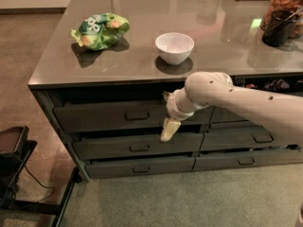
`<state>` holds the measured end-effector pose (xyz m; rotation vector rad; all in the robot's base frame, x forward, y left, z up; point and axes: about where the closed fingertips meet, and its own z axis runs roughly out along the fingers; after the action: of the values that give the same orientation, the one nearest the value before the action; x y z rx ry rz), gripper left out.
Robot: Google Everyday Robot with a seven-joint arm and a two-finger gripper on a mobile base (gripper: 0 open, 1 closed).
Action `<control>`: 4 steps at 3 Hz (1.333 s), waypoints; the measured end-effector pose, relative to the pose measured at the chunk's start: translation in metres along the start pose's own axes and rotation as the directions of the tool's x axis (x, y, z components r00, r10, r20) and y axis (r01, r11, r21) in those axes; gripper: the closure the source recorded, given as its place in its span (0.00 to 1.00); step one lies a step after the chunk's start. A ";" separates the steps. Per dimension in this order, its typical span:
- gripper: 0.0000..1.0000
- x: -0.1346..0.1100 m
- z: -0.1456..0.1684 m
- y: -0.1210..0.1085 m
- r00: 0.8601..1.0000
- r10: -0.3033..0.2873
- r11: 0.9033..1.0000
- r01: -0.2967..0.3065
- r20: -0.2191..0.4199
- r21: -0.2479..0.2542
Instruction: Open top drawer
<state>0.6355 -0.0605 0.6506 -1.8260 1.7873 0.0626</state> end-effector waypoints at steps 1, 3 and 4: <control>0.00 0.000 0.009 -0.004 1.000 -0.006 1.000 0.006 0.001 -0.017; 0.00 0.004 0.018 -0.003 1.000 -0.010 0.997 0.009 -0.018 -0.077; 0.00 0.004 0.019 -0.003 1.000 -0.010 0.997 0.009 -0.018 -0.077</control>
Offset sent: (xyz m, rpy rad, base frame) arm 0.0159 0.0038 -0.0129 -0.0176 0.0485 0.0342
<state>0.6450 -0.0566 0.6344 -1.8941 1.8115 0.1132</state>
